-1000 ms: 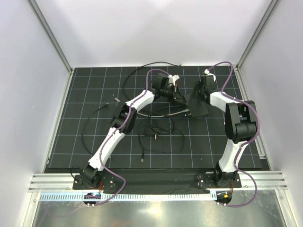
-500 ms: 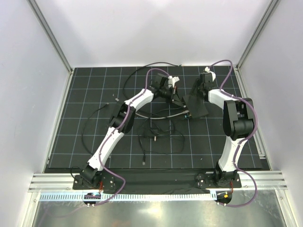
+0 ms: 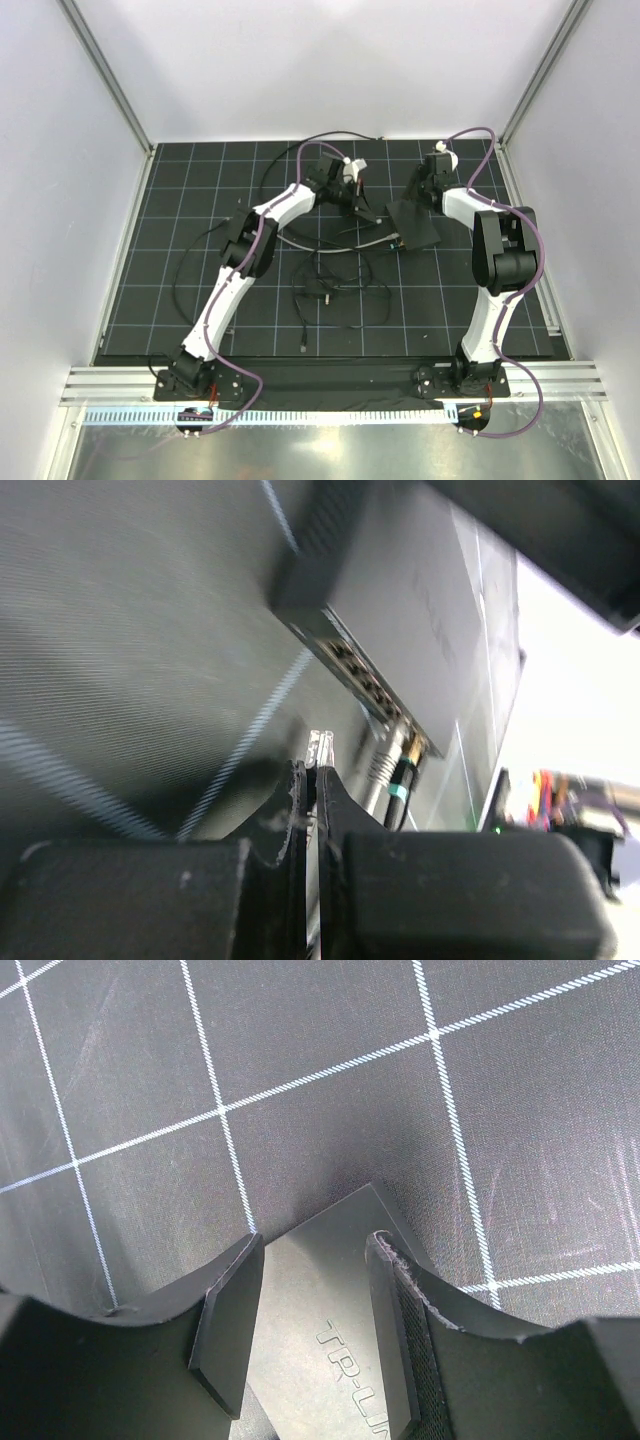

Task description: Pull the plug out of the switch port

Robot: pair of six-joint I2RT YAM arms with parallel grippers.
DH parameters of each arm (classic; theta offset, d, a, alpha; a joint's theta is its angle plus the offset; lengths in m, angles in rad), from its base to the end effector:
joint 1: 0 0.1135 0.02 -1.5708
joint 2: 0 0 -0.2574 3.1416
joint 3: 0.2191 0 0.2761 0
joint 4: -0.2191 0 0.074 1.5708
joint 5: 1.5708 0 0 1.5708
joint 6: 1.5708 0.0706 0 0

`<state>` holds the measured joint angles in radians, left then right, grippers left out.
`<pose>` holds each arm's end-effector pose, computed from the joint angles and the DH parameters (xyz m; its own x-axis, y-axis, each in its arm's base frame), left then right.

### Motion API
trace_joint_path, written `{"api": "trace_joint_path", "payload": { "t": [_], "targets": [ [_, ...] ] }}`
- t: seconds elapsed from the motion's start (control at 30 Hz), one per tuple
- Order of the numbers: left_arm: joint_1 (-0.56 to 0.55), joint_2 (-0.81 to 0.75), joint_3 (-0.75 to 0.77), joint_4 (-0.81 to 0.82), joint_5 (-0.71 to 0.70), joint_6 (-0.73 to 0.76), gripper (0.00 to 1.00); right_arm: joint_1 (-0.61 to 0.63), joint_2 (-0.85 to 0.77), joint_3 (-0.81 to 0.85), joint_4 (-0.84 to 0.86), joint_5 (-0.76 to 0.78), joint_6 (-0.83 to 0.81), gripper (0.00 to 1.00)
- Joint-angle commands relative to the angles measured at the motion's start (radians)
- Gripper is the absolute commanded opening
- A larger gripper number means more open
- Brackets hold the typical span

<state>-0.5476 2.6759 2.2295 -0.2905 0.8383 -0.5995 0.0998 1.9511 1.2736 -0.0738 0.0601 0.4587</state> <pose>0.4924 -0.3618 0.0854 -0.9354 0.1285 -0.3295 0.3519 0.4321 -0.8304 0.4668 0.0425 0.1317 -0.6337 0.3807 -0.6734 0.2507 0.9246 0.2868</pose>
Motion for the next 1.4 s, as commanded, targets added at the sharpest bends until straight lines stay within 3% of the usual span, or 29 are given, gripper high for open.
{"api": "trace_joint_path", "payload": {
  "t": [0.0, 0.17, 0.33, 0.4, 0.53, 0.67, 0.73, 0.83, 0.87, 0.97, 1.13, 1.27, 1.37],
  "targets": [
    [0.044, -0.149, 0.033, 0.017, -0.122, -0.011, 0.0, -0.008, 0.052, -0.023, -0.092, -0.016, 0.003, 0.53],
    [0.069, -0.318, -0.008, -0.045, -0.231, 0.036, 0.0, -0.008, 0.052, -0.028, -0.086, -0.025, 0.003, 0.53],
    [0.08, -0.536, -0.145, -0.038, -0.473, 0.134, 0.0, -0.012, 0.054, -0.029, -0.08, -0.037, 0.003, 0.53],
    [0.084, -0.62, -0.137, -0.073, -0.559, 0.202, 0.0, -0.014, 0.051, -0.034, -0.078, -0.04, 0.003, 0.53],
    [0.084, -0.746, -0.061, -0.137, -0.906, 0.32, 0.0, -0.015, 0.039, -0.045, -0.066, -0.043, 0.003, 0.53],
    [0.084, -0.818, 0.007, -0.147, -1.036, 0.357, 0.0, -0.015, 0.04, -0.046, -0.063, -0.046, 0.001, 0.53],
    [0.084, -0.801, 0.06, -0.241, -1.004, 0.339, 0.0, -0.017, 0.043, -0.046, -0.061, -0.046, 0.003, 0.53],
    [0.084, -0.766, 0.03, -0.295, -0.799, 0.317, 0.33, -0.015, 0.043, -0.046, -0.057, -0.083, 0.003, 0.53],
    [0.084, -0.761, -0.009, -0.279, -0.665, 0.32, 0.46, -0.017, 0.04, -0.048, -0.06, -0.082, 0.001, 0.53],
    [0.075, -0.739, -0.163, -0.211, -0.555, 0.326, 0.63, -0.018, 0.037, -0.054, -0.058, -0.085, -0.003, 0.53],
    [0.002, -0.628, -0.228, -0.152, -0.47, 0.429, 0.63, -0.02, 0.042, -0.051, -0.055, -0.101, -0.003, 0.53],
    [-0.07, -0.562, -0.307, -0.062, -0.472, 0.544, 0.61, -0.022, 0.045, -0.054, -0.049, -0.117, -0.005, 0.53],
    [-0.133, -0.473, -0.28, -0.093, -0.518, 0.658, 0.64, -0.025, 0.04, -0.059, -0.044, -0.129, -0.002, 0.53]
  ]
}}
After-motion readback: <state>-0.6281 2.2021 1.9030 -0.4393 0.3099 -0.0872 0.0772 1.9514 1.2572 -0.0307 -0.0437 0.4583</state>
